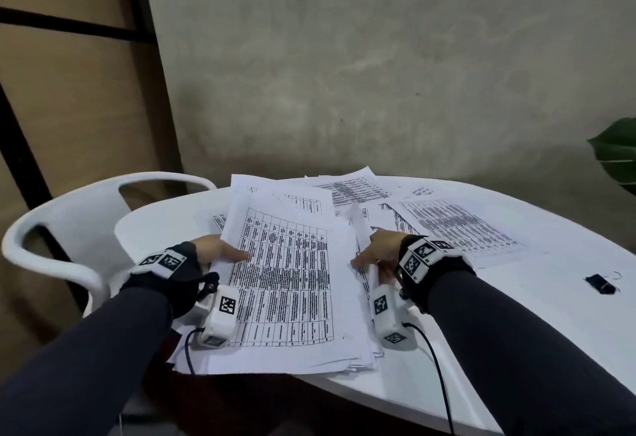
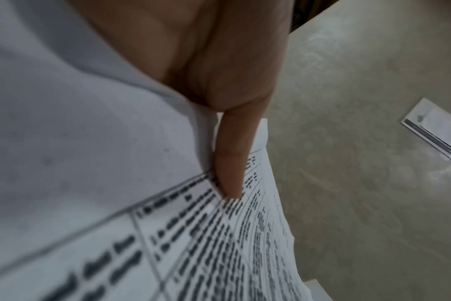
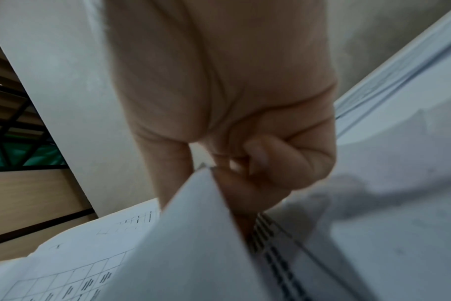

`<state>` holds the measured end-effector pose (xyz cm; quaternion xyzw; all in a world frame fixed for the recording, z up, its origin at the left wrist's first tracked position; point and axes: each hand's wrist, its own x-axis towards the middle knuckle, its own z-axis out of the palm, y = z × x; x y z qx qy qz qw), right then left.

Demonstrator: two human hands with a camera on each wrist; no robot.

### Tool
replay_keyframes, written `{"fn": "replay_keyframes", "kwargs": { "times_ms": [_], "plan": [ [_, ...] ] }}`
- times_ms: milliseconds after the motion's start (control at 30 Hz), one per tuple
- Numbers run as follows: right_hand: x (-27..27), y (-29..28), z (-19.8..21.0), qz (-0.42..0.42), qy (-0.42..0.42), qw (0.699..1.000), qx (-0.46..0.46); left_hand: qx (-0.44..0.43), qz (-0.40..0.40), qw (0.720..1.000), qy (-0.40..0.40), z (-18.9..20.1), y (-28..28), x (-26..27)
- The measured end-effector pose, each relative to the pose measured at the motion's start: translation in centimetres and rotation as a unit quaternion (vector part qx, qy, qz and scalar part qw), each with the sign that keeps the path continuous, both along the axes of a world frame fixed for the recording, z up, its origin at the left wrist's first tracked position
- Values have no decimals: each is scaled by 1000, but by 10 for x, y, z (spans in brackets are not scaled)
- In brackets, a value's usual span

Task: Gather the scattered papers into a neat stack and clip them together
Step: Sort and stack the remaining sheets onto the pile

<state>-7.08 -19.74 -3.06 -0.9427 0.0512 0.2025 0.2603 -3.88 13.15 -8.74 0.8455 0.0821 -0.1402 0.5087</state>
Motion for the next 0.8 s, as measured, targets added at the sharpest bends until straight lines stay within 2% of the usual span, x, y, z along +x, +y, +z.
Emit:
{"fn": "replay_keyframes", "kwargs": {
  "times_ms": [133,267,367,433,467,533,600,733,800],
  "plan": [
    [-10,-6,9,-11,-12,999,-32,-1,16,1000,5,6,7,-9],
    [-11,-29,18,-44,-52,994,-89,19,78,997,3,-22,64,34],
    [-9,-45,24,-88,-47,993,-59,69,98,993,-1,30,32,-21],
    [-10,-44,22,-76,-40,993,-75,96,114,989,13,39,18,-33],
    [-12,-40,20,-55,-36,994,-89,75,118,990,18,40,13,-38],
    [-18,-24,17,-21,-33,994,-99,22,116,993,22,36,11,-34],
    [-17,-11,12,-6,-37,995,-89,8,89,996,11,17,21,-15],
    [-14,4,8,-56,-75,995,-30,4,50,999,13,19,-5,-21],
    [-17,2,7,-96,-62,993,20,0,28,999,21,13,-10,-23]
  ]
}}
